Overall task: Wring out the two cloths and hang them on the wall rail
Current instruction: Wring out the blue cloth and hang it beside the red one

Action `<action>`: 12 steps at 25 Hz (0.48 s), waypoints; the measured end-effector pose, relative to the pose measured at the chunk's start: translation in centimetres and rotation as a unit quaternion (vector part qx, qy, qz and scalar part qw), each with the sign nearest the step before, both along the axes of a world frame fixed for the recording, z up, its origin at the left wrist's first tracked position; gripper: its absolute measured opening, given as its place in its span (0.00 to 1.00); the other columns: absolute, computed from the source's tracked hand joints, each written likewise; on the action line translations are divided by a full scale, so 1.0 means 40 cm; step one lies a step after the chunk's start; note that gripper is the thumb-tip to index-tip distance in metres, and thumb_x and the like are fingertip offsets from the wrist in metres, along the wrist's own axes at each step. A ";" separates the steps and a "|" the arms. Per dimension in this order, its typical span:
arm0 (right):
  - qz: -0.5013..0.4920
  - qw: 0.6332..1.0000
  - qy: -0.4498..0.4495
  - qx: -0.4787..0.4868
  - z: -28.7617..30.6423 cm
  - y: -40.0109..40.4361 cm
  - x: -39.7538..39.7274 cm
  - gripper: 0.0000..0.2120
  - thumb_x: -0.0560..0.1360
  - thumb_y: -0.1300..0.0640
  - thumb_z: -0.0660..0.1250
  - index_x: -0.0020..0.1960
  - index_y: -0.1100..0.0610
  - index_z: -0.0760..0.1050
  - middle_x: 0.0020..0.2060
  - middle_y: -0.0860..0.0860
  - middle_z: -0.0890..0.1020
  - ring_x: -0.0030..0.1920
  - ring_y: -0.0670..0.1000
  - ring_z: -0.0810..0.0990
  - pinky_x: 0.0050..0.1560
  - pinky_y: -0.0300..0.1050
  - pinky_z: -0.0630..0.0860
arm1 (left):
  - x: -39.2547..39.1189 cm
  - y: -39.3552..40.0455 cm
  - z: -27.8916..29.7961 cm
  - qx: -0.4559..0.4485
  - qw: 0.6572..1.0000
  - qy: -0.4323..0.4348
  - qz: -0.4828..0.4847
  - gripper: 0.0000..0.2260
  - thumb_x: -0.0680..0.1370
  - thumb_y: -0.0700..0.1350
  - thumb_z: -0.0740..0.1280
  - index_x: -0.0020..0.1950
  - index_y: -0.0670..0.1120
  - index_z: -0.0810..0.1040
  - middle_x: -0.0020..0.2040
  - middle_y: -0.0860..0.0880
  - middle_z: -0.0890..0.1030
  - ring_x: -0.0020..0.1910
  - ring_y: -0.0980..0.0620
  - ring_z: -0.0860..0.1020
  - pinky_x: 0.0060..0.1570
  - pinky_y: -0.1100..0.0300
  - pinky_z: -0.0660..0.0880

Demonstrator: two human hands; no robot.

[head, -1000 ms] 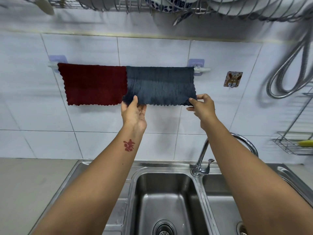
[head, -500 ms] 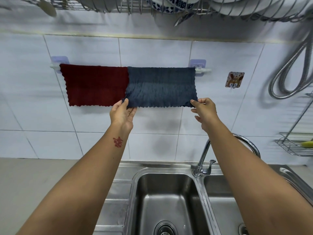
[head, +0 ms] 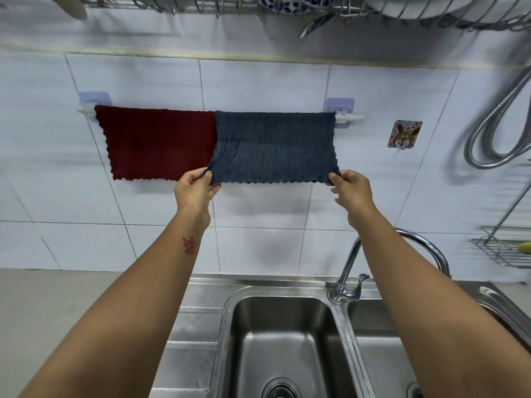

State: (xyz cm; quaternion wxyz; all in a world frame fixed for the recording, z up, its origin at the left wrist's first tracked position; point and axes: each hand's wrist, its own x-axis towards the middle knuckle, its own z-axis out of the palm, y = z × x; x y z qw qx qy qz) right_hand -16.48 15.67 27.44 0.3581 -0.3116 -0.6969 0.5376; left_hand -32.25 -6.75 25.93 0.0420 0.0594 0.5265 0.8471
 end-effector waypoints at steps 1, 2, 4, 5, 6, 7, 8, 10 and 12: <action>-0.002 1.000 -0.001 0.001 -0.002 0.002 0.000 0.06 0.78 0.53 0.64 0.42 0.51 0.75 0.47 0.51 0.83 0.46 0.51 0.80 0.57 0.53 0.76 | -0.002 -0.002 -0.002 -0.010 1.000 0.004 0.004 0.06 0.79 0.35 0.64 0.56 0.38 0.75 0.49 0.42 0.80 0.43 0.50 0.82 0.47 0.60 0.80; -0.006 1.000 -0.001 0.004 -0.005 0.005 -0.001 0.06 0.78 0.53 0.64 0.42 0.51 0.75 0.47 0.51 0.83 0.47 0.52 0.80 0.57 0.54 0.76 | -0.004 -0.002 -0.005 -0.018 1.000 0.007 0.006 0.06 0.80 0.36 0.64 0.56 0.38 0.75 0.47 0.43 0.80 0.41 0.50 0.82 0.46 0.61 0.80; -0.020 1.000 0.004 0.005 -0.005 0.008 -0.006 0.08 0.77 0.53 0.65 0.40 0.50 0.72 0.44 0.50 0.82 0.51 0.54 0.80 0.56 0.54 0.77 | -0.007 -0.002 -0.011 -0.038 0.999 0.010 0.011 0.04 0.80 0.38 0.64 0.54 0.39 0.75 0.44 0.45 0.80 0.40 0.50 0.82 0.45 0.61 0.81; -0.026 1.000 0.006 0.005 -0.005 0.008 -0.007 0.09 0.76 0.53 0.66 0.39 0.50 0.71 0.44 0.49 0.80 0.51 0.55 0.80 0.54 0.53 0.77 | -0.007 -0.003 -0.013 -0.049 0.999 0.012 0.013 0.03 0.80 0.39 0.63 0.51 0.40 0.75 0.43 0.44 0.80 0.39 0.50 0.82 0.45 0.61 0.81; -0.028 1.000 0.012 0.007 -0.005 0.009 -0.008 0.10 0.76 0.54 0.67 0.38 0.50 0.69 0.44 0.49 0.80 0.50 0.55 0.80 0.51 0.52 0.77 | -0.008 -0.003 -0.015 -0.063 0.998 0.015 0.018 0.04 0.81 0.41 0.63 0.47 0.42 0.74 0.41 0.44 0.81 0.38 0.50 0.82 0.45 0.61 0.81; -0.027 0.999 0.016 0.009 -0.006 0.009 -0.008 0.10 0.76 0.54 0.67 0.38 0.50 0.68 0.44 0.50 0.79 0.49 0.54 0.79 0.46 0.50 0.75 | -0.010 -0.003 -0.018 -0.077 0.997 0.020 0.021 0.06 0.81 0.42 0.63 0.44 0.44 0.74 0.41 0.43 0.81 0.38 0.50 0.82 0.45 0.61 0.81; -0.028 0.999 0.020 0.011 -0.008 0.010 -0.008 0.11 0.75 0.54 0.68 0.38 0.50 0.67 0.44 0.51 0.79 0.47 0.54 0.79 0.44 0.48 0.73 | -0.013 -0.003 -0.021 -0.091 0.995 0.026 0.024 0.07 0.81 0.42 0.62 0.43 0.45 0.74 0.40 0.43 0.81 0.37 0.51 0.81 0.45 0.61 0.81; -0.030 0.999 0.030 0.012 -0.012 0.010 -0.007 0.13 0.75 0.54 0.68 0.38 0.50 0.65 0.44 0.52 0.79 0.45 0.53 0.78 0.41 0.45 0.70 | -0.017 -0.003 -0.024 -0.110 0.993 0.037 0.027 0.08 0.81 0.43 0.62 0.42 0.46 0.73 0.40 0.43 0.81 0.37 0.51 0.81 0.46 0.60 0.80; -0.029 0.999 0.037 0.011 -0.012 0.008 -0.003 0.13 0.76 0.55 0.67 0.38 0.50 0.65 0.44 0.53 0.80 0.43 0.52 0.78 0.37 0.41 0.69 | -0.022 -0.004 -0.025 -0.120 0.991 0.045 0.031 0.08 0.81 0.43 0.62 0.42 0.47 0.73 0.39 0.44 0.81 0.37 0.51 0.81 0.46 0.59 0.80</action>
